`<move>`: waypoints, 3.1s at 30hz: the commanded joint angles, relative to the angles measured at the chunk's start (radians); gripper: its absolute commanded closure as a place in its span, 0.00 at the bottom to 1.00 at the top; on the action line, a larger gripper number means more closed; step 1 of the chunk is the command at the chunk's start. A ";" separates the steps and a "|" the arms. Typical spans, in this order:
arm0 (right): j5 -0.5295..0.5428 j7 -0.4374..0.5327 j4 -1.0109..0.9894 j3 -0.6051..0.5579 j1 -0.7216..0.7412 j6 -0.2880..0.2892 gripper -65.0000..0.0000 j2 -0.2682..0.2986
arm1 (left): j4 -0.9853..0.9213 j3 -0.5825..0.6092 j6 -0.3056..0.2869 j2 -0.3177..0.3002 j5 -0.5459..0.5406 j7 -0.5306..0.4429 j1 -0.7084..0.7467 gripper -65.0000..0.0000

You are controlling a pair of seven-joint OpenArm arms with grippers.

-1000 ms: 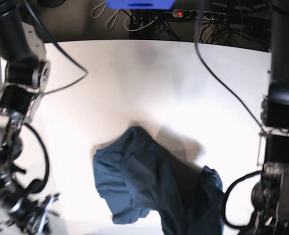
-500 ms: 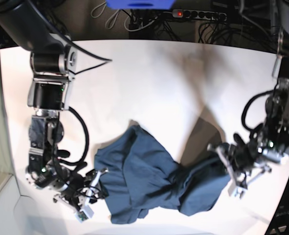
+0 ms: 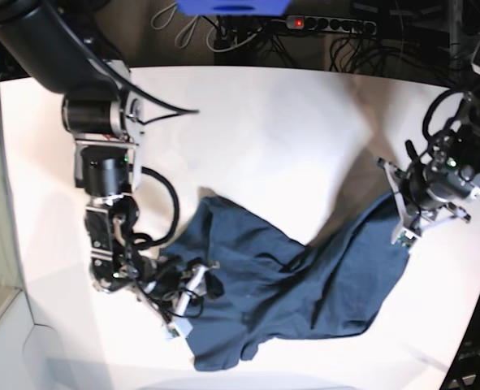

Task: Layout the t-shirt on the table in an organized manner, then fold the t-shirt properly
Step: 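Lower the shirt with both grippers, stretching the edge between them, then lift the shirt with both grippers and swing it over the table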

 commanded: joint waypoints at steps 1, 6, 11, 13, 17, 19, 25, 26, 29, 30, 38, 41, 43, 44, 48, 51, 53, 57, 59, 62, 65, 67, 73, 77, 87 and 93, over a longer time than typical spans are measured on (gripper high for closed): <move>0.018 0.041 -0.008 -0.002 0.045 0.000 0.55 -0.010 | 0.023 -0.011 0.005 -0.019 0.010 -0.003 0.008 1.00; 0.018 0.133 -0.124 -0.004 0.072 0.000 0.55 -0.013 | 0.056 -0.012 0.005 -0.014 0.010 -0.012 0.099 1.00; 0.018 0.228 -0.185 -0.085 0.085 0.000 0.55 -0.012 | 0.081 -0.012 0.005 -0.016 0.010 -0.012 0.133 1.00; 0.018 0.240 -0.185 -0.114 0.083 0.000 0.55 -0.009 | 0.083 -0.012 0.005 -0.018 0.010 -0.012 0.145 1.00; 0.018 0.260 -0.186 -0.147 0.068 0.000 0.55 0.003 | 0.101 -0.012 0.005 -0.019 0.010 -0.012 0.177 1.00; 0.018 0.274 -0.186 -0.162 0.057 0.000 0.55 0.014 | 0.116 -0.012 0.005 -0.019 0.010 -0.012 0.203 1.00; 0.017 0.321 -0.186 -0.167 0.008 -0.030 0.55 0.060 | 0.121 -0.012 0.005 -0.016 0.111 -0.014 0.278 1.00; 0.017 0.329 -0.186 -0.167 -0.001 -0.044 0.55 0.068 | 0.121 -0.012 0.005 -0.014 0.132 -0.014 0.291 1.00; 0.017 0.349 -0.186 -0.167 -0.026 -0.044 0.55 0.079 | 0.122 -0.014 0.005 -0.014 0.161 -0.015 0.314 1.00; 0.017 0.351 -0.186 -0.167 -0.029 -0.044 0.55 0.079 | 0.122 -0.014 0.005 -0.014 0.163 -0.015 0.318 1.00; 0.018 0.343 -0.185 -0.165 -0.052 -0.042 0.55 0.071 | 0.122 -0.014 0.005 -0.011 0.165 -0.015 0.324 1.00; 0.018 0.343 -0.185 -0.167 -0.052 -0.042 0.55 0.059 | 0.122 -0.014 0.005 -0.011 0.165 -0.015 0.324 1.00; 0.018 0.343 -0.185 -0.167 -0.052 -0.042 0.56 0.053 | 0.122 -0.014 0.005 -0.011 0.165 -0.015 0.324 1.00; 0.018 0.343 -0.185 -0.167 -0.052 -0.041 0.58 0.051 | 0.122 -0.014 0.005 -0.011 0.165 -0.015 0.321 1.00; 0.018 0.341 -0.186 -0.191 -0.066 -0.039 0.84 0.037 | 0.122 -0.015 0.005 -0.011 0.165 -0.015 0.318 1.00; 0.018 0.340 -0.183 -0.257 -0.075 -0.041 1.00 0.034 | 0.122 -0.023 0.007 -0.011 0.165 -0.020 0.318 1.00; 0.020 0.338 -0.174 -0.279 -0.077 -0.041 1.00 0.034 | 0.122 -0.057 0.007 -0.010 0.166 -0.051 0.318 1.00; 0.021 0.279 -0.030 -0.277 -0.113 0.000 1.00 0.051 | 0.122 -0.163 0.007 0.018 0.165 -0.109 0.318 1.00; 0.020 0.225 0.093 -0.277 -0.136 0.000 1.00 0.066 | 0.122 -0.246 0.007 0.056 0.165 -0.132 0.314 1.00; 0.018 0.127 0.289 -0.277 -0.162 0.000 1.00 0.100 | 0.122 -0.338 0.007 0.141 0.166 -0.164 0.266 1.00; 0.024 0.031 0.456 -0.274 -0.184 0.000 1.00 0.146 | 0.122 -0.370 0.007 0.190 0.166 -0.161 0.209 1.00; 0.024 -0.022 0.590 -0.268 -0.204 0.000 1.00 0.185 | 0.122 -0.375 0.007 0.206 0.166 -0.155 0.163 1.00; 0.021 -0.177 0.911 -0.147 -0.213 0.000 1.00 0.243 | 0.122 -0.371 0.007 0.254 0.165 -0.157 -0.010 1.00; 0.018 -0.255 1.030 -0.062 -0.123 0.000 1.00 0.272 | 0.079 -0.356 0.007 0.280 0.155 -0.166 -0.214 1.00; 0.020 -0.283 0.820 -0.038 0.289 0.000 1.00 0.413 | -0.358 -0.025 0.007 0.389 0.158 -0.195 -0.771 1.00; -0.015 -0.166 0.472 -0.039 0.539 0.000 1.00 0.464 | -0.677 0.006 0.007 0.547 0.166 -0.259 -1.032 1.00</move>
